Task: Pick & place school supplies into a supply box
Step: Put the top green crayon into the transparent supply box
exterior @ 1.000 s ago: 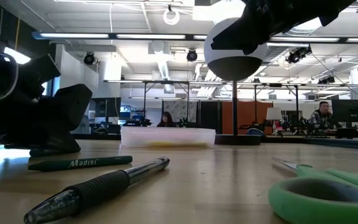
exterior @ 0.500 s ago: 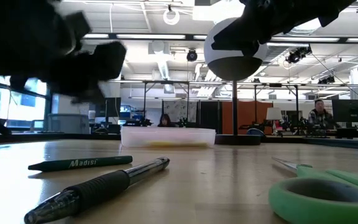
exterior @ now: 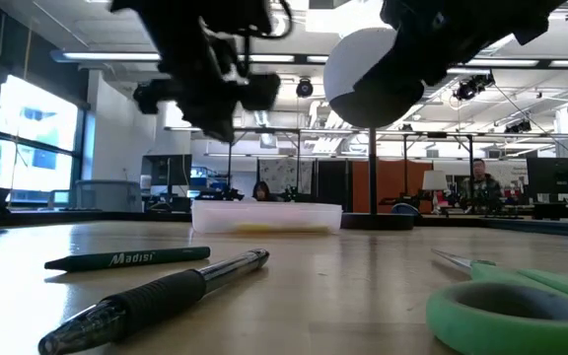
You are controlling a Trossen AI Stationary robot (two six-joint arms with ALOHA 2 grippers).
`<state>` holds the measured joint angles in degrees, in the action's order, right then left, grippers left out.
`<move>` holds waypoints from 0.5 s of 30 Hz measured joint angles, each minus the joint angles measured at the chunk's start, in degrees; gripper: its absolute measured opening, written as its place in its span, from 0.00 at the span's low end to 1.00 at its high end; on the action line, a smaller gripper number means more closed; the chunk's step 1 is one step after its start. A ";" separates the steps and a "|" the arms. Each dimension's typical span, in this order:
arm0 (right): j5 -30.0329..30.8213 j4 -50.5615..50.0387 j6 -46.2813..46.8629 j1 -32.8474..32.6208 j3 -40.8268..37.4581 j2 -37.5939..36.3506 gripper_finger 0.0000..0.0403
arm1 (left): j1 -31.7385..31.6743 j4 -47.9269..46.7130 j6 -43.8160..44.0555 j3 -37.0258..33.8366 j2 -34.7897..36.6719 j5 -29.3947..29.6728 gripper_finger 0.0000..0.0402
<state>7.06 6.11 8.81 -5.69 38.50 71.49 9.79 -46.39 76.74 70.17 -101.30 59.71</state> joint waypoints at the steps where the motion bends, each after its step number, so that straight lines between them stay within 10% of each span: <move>1: 0.56 -0.07 -0.05 -0.32 0.00 0.56 0.25 | -1.66 3.57 -5.97 -0.17 0.00 -2.50 0.09; 7: 3.71 -1.02 0.21 -2.35 0.00 4.15 0.25 | -11.03 28.27 -32.72 -0.02 -3.24 -16.55 0.07; 15: 3.95 -1.19 2.79 -4.54 0.00 10.98 0.25 | -19.20 34.50 -39.37 -0.05 -9.10 -30.00 0.08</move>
<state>11.00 4.92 11.60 -10.23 38.50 82.47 -9.41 -11.88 37.37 70.12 -110.39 29.71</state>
